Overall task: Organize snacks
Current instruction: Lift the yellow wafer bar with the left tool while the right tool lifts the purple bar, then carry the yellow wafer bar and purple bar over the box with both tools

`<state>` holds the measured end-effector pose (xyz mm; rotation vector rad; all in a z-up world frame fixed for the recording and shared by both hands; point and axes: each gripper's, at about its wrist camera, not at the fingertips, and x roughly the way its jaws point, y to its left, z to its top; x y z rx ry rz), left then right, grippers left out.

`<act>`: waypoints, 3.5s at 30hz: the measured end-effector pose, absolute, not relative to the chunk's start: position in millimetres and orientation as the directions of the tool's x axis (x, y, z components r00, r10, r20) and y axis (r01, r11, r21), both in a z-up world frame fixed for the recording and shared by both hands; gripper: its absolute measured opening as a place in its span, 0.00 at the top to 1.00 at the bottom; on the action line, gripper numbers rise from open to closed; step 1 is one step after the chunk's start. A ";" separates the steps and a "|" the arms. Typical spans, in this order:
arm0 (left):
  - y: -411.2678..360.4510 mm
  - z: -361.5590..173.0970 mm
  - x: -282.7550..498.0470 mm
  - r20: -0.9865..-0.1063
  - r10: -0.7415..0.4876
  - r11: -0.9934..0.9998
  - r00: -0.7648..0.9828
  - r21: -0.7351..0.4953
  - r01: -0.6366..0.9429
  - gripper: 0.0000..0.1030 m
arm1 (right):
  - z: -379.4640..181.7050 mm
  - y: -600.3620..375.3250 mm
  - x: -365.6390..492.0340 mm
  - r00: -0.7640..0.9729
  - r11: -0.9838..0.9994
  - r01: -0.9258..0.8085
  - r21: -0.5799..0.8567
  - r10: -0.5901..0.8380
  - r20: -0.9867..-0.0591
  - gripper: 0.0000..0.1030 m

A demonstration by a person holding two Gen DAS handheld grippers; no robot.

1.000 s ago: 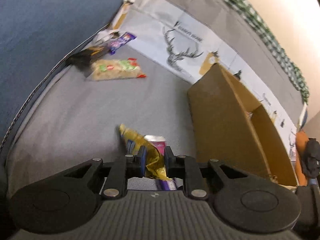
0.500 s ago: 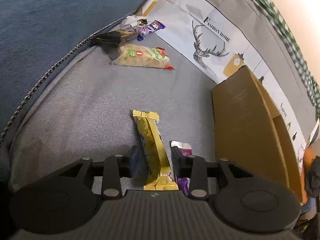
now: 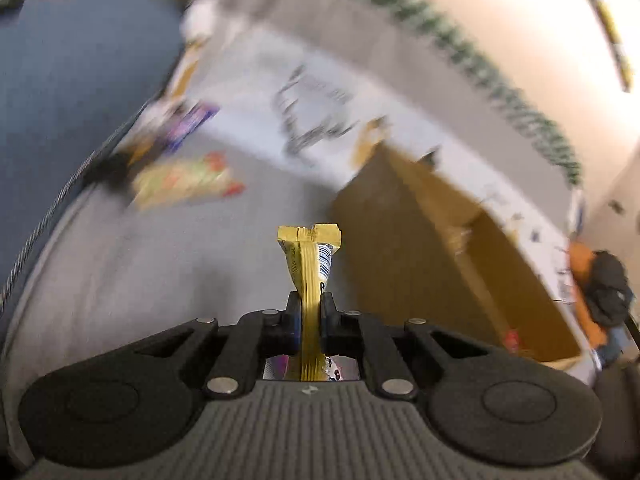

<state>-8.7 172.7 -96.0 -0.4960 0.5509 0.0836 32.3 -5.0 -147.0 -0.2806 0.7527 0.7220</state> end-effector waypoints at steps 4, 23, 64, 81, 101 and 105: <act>164.2 -86.4 -20.4 -0.494 -0.034 0.892 0.869 -0.407 -0.197 0.92 | -142.1 -7.4 26.5 0.519 0.720 -0.694 0.004 0.504 -0.690 0.78; 175.6 -140.3 9.9 -0.789 -0.020 0.835 0.614 -0.351 -0.423 0.91 | -147.9 -13.2 35.5 0.454 0.732 -0.679 0.055 0.478 -0.752 0.70; 170.2 -139.6 3.7 -0.773 -0.031 0.845 0.634 -0.359 -0.396 0.90 | -140.3 -17.0 20.7 0.545 0.729 -0.685 -0.025 0.488 -0.682 0.81; 180.9 -95.9 -31.5 -0.581 0.076 0.794 0.811 -0.457 -0.401 0.90 | -94.7 -27.9 14.1 0.567 0.707 -0.705 0.060 0.613 -0.550 0.80; 90.9 77.9 -4.1 -0.447 0.065 0.918 0.892 -0.324 -0.229 0.91 | -27.6 -99.0 52.9 0.695 0.744 -0.642 0.185 0.667 -0.269 0.81; 61.7 113.9 14.5 -0.415 0.023 0.941 0.909 -0.298 -0.160 0.90 | -24.4 -117.3 68.6 0.738 0.779 -0.592 0.205 0.627 -0.250 0.81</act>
